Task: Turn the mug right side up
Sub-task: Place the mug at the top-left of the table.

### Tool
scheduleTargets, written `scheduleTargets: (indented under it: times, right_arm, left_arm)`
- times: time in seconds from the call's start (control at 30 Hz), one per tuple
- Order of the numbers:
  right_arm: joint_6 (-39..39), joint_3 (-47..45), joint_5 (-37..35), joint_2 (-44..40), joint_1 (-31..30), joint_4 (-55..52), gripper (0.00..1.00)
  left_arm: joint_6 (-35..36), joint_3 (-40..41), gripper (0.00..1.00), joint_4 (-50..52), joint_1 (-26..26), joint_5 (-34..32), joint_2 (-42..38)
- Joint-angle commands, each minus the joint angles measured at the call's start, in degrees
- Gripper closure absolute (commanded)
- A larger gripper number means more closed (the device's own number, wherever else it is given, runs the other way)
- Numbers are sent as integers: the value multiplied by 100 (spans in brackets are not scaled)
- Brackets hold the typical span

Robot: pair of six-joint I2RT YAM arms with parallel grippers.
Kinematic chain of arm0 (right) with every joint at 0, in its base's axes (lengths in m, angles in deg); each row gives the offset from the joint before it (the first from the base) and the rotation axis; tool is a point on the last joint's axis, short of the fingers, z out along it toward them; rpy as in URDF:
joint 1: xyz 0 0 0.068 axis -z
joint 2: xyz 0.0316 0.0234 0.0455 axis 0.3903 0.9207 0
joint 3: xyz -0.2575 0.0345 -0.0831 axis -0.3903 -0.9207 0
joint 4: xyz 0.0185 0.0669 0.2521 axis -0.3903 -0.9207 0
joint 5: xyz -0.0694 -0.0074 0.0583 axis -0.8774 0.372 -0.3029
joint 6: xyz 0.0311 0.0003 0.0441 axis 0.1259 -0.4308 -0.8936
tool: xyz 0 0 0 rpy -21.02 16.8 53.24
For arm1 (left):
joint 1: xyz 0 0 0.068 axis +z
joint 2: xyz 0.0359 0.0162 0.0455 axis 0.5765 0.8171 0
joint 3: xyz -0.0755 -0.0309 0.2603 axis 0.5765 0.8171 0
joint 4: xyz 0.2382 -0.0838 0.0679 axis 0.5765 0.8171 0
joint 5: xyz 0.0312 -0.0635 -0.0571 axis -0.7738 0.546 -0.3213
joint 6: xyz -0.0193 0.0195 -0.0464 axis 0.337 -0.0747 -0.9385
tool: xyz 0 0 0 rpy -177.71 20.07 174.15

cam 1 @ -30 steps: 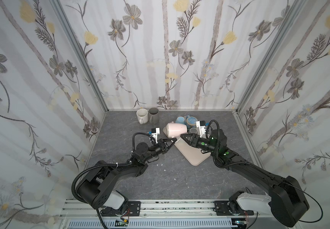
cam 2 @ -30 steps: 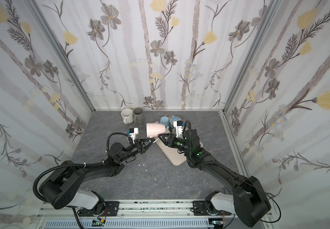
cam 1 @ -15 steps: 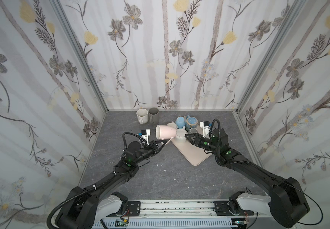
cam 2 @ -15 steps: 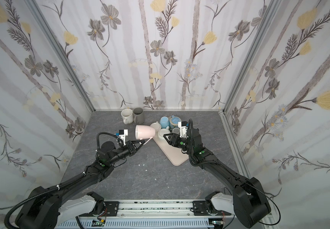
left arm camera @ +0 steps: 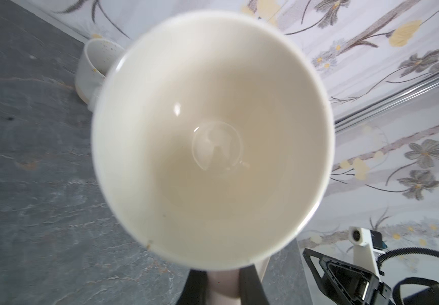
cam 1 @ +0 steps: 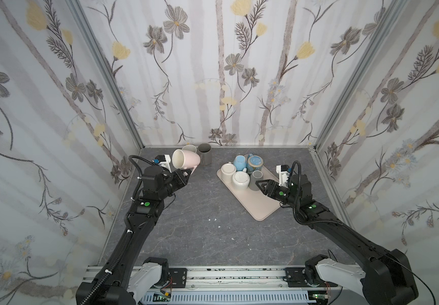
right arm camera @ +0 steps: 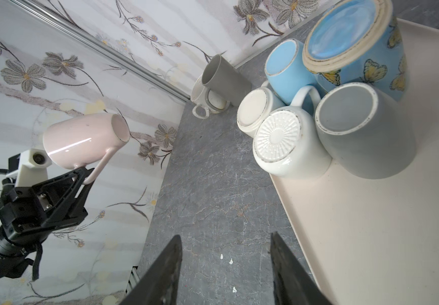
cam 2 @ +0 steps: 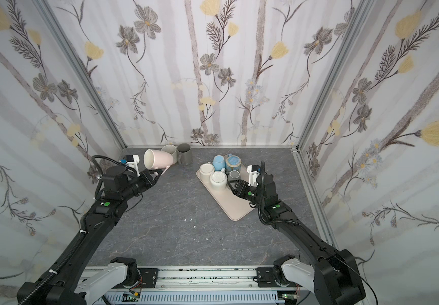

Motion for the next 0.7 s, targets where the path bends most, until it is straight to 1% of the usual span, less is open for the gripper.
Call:
scheduleTargets:
  times: [0.0, 0.1, 0.23, 0.47, 0.67]
  right_arm:
    - [98, -61, -192, -78, 85, -125, 47]
    - [196, -36, -191, -51, 161, -276, 47]
    - [274, 9, -192, 59, 199, -383, 46]
    - [446, 237, -172, 344, 244, -646, 45]
    - [630, 429, -294, 571, 283, -881, 44]
  left_arm:
    - [1148, -843, 100, 617, 91, -318, 399]
    - [1678, -1664, 100, 1113, 200, -648, 948]
    - [2167, -2514, 100, 1425, 345, -1008, 1613]
    - [2789, -3544, 100, 1668, 617, -1504, 2716]
    - [3135, -4334, 100, 2180, 780, -1683, 3658]
